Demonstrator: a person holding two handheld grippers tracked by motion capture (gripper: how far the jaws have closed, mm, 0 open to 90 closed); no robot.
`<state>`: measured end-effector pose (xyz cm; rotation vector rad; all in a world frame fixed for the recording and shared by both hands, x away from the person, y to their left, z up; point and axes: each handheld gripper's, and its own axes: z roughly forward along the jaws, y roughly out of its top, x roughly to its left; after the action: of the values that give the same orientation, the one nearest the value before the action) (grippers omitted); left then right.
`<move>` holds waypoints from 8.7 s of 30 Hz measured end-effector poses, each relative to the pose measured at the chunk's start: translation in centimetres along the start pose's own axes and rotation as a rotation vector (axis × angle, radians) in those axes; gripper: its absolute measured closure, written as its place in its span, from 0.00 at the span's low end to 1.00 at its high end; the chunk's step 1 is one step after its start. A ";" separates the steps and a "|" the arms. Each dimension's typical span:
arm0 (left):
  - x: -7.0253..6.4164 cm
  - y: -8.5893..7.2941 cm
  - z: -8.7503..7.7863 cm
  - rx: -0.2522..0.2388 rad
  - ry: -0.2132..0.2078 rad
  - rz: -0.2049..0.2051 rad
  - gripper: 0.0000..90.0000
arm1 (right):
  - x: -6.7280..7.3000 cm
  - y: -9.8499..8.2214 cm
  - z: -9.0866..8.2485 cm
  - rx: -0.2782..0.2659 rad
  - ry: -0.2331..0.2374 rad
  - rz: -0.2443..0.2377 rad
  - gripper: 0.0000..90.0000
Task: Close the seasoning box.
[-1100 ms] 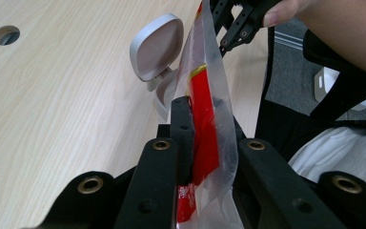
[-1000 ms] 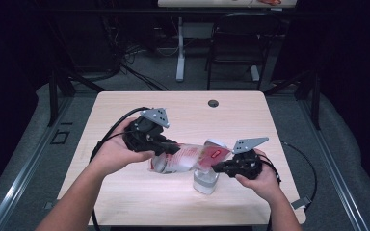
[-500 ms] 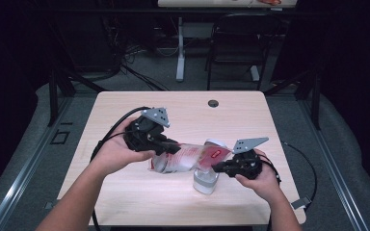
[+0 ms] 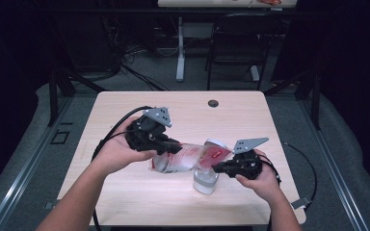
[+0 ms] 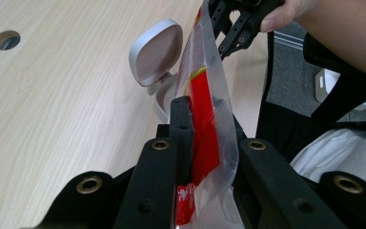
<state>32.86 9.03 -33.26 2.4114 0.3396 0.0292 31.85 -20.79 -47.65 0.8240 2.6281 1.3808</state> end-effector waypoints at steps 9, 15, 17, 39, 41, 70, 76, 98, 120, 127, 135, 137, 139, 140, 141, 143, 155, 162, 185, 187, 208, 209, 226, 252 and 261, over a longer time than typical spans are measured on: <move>0.0 0.3 0.1 0.004 -0.003 0.008 0.91 | 0.0 -0.1 0.1 -0.003 0.004 0.005 0.94; 0.0 0.5 0.1 0.005 -0.002 0.012 0.91 | -0.1 -0.2 0.1 0.000 0.006 0.008 0.94; -0.1 0.5 0.2 0.004 -0.001 0.012 0.91 | -0.1 -0.2 0.1 0.001 0.006 0.009 0.94; 0.0 0.9 0.3 -0.006 -0.005 0.012 0.91 | -0.2 -0.3 0.2 0.009 0.002 0.013 0.94; 0.0 0.9 0.3 -0.009 -0.007 0.011 0.91 | -0.2 -0.3 0.2 0.012 0.001 0.011 0.94; 0.1 1.2 0.5 -0.010 -0.008 0.009 0.91 | -0.3 -0.5 0.2 0.010 0.005 0.019 0.94; 0.1 1.4 0.5 -0.012 -0.011 0.009 0.91 | -0.3 -0.5 0.3 0.011 0.005 0.018 0.94; 0.0 1.8 0.7 -0.011 -0.014 0.014 0.91 | -0.4 -0.6 0.3 0.018 0.007 0.021 0.93; 0.1 1.8 0.7 -0.013 -0.015 0.009 0.91 | -0.4 -0.6 0.3 0.018 0.005 0.021 0.93; 0.1 1.8 0.7 -0.013 -0.015 0.009 0.91 | -0.4 -0.6 0.3 0.019 0.004 0.020 0.93; 0.1 1.8 0.7 -0.014 -0.015 0.011 0.91 | -0.4 -0.6 0.3 0.019 0.004 0.020 0.93; 0.1 1.9 0.7 -0.014 -0.016 0.011 0.91 | -0.4 -0.6 0.3 0.019 0.005 0.020 0.93; 0.1 1.9 0.7 -0.014 -0.016 0.011 0.91 | -0.4 -0.6 0.3 0.019 0.004 0.021 0.93; 0.1 1.9 0.7 -0.015 -0.016 0.011 0.91 | -0.4 -0.6 0.3 0.020 0.004 0.020 0.93; 0.1 1.9 0.7 -0.014 -0.016 0.011 0.91 | -0.4 -0.6 0.3 0.019 0.004 0.020 0.93; 0.1 1.9 0.7 -0.015 -0.016 0.010 0.91 | -0.4 -0.6 0.3 0.020 0.004 0.020 0.93; 0.1 2.0 0.8 -0.015 -0.017 0.012 0.91 | -0.4 -0.7 0.3 0.022 0.006 0.023 0.93; 0.1 2.0 0.8 -0.013 -0.018 0.012 0.91 | -0.4 -0.6 0.3 0.025 0.005 0.021 0.93; 0.2 2.1 0.9 -0.019 -0.020 0.010 0.90 | -0.5 -0.7 0.4 0.022 0.007 0.024 0.93; 0.2 2.2 0.8 -0.016 -0.020 0.011 0.90 | -0.5 -0.7 0.4 0.022 0.007 0.024 0.93; 0.3 2.6 1.0 -0.019 -0.020 0.011 0.90 | -0.4 -0.8 0.7 0.038 0.005 0.022 0.94; 0.3 2.6 1.0 -0.018 -0.020 0.012 0.90 | -0.5 -0.8 0.7 0.037 0.007 0.023 0.94; -0.1 3.3 1.2 -0.013 -0.023 0.022 0.91 | -0.4 -0.8 0.8 0.037 0.012 0.021 0.93; -0.4 4.0 1.2 -0.023 -0.032 0.027 0.91 | -0.2 -0.7 1.2 0.051 0.018 0.015 0.92; -0.4 4.2 1.2 -0.030 -0.032 0.031 0.91 | -0.2 -0.8 1.1 0.046 0.023 0.016 0.92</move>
<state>33.57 5.11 -31.45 2.3852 0.2849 0.0097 32.02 -20.39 -48.94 0.8408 2.6861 1.3469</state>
